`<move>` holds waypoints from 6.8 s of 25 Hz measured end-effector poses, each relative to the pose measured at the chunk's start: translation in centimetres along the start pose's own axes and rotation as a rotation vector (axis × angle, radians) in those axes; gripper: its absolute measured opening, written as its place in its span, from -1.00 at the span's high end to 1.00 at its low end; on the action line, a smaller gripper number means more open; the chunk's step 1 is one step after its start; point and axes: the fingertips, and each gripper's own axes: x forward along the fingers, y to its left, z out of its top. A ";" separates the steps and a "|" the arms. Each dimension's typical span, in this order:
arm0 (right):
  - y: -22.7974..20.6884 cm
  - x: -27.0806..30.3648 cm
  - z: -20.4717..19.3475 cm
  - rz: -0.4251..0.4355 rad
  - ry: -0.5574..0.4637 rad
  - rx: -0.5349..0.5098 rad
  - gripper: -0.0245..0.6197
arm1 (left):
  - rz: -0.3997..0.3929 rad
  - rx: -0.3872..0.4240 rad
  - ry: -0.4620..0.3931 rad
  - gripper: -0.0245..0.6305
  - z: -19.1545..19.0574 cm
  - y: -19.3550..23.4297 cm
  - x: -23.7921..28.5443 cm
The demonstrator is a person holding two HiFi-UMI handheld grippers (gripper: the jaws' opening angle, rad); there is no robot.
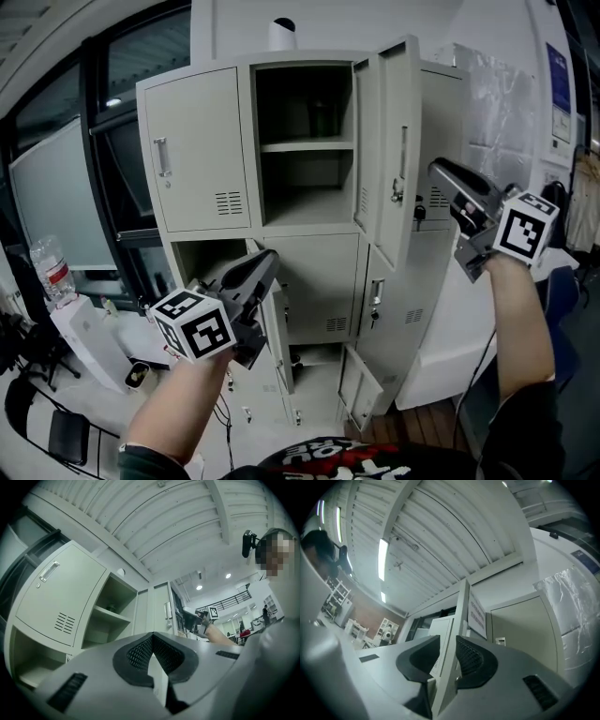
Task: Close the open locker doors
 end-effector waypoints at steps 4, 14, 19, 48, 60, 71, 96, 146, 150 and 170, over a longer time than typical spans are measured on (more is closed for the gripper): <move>-2.0 1.7 0.5 0.110 0.006 0.109 0.39 | -0.021 0.011 -0.004 0.90 0.6 0.6 -0.4; -2.1 4.6 -1.4 0.204 0.042 0.211 0.35 | -0.048 0.000 -0.002 0.90 1.7 2.6 -1.9; -1.0 5.6 -1.3 0.236 0.050 0.213 0.36 | -0.070 -0.004 -0.007 0.90 2.0 3.0 -2.3; 6.0 17.4 -3.7 0.347 0.067 0.160 0.51 | -0.034 -0.038 0.014 0.90 1.4 9.4 -6.7; 6.6 23.5 -5.9 0.343 0.085 0.154 0.55 | -0.019 -0.044 0.010 0.90 2.3 14.1 -9.0; 5.7 28.0 -7.9 0.268 0.121 0.150 0.68 | -0.043 -0.029 0.016 0.90 2.9 18.3 -9.7; 1.2 35.7 -12.1 -0.124 0.225 0.071 0.70 | -0.090 -0.045 0.045 0.90 2.0 23.9 -10.3; 7.8 24.0 -16.9 -0.220 0.155 0.000 0.70 | -0.096 -0.051 0.089 0.90 -0.7 25.0 -11.5; 8.1 23.5 -16.9 -0.206 0.153 0.008 0.70 | -0.095 -0.050 0.083 0.90 -0.3 24.5 -11.0; 12.4 13.7 -30.5 0.357 0.205 0.311 0.69 | 0.135 0.082 0.182 0.90 -10.8 15.2 -12.7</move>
